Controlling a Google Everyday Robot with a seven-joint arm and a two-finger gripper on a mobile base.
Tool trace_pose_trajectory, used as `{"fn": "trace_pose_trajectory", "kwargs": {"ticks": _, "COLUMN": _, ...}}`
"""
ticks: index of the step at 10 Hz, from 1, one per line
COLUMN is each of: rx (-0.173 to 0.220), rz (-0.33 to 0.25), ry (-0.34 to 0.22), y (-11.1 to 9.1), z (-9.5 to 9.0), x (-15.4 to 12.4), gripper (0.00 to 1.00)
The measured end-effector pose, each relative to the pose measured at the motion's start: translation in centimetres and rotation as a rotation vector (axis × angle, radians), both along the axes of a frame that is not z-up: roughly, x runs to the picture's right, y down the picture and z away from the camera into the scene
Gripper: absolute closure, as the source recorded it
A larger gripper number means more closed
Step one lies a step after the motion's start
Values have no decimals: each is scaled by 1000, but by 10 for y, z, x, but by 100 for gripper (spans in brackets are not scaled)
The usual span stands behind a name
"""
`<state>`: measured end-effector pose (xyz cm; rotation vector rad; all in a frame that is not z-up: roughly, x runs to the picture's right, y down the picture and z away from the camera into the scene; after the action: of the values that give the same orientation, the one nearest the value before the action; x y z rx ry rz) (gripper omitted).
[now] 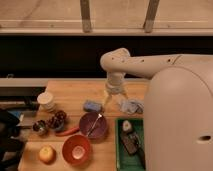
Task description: Place apple in red bowl
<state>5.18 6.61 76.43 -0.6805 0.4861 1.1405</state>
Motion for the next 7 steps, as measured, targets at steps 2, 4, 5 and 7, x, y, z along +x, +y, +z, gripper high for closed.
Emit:
{"fn": "trace_pose_trajectory", "kwargs": {"ticks": 2, "rx": 40, "rz": -43, "ry": -63, "y": -2, "z": -14, "x": -49, "gripper": 20}}
{"fn": "trace_pose_trajectory", "kwargs": {"ticks": 4, "rx": 78, "rz": -96, "ry": -143, "y": -2, "z": -30, "x": -108, "gripper": 20}}
{"fn": "trace_pose_trajectory", "kwargs": {"ticks": 5, "rx": 88, "rz": -128, "ry": -196, "y": 1, "z": -40, "x": -142, "gripper": 20}}
{"fn": "trace_pose_trajectory", "kwargs": {"ticks": 7, "rx": 103, "rz": -177, "ry": -271, "y": 9, "z": -57, "x": -188, "gripper": 20}}
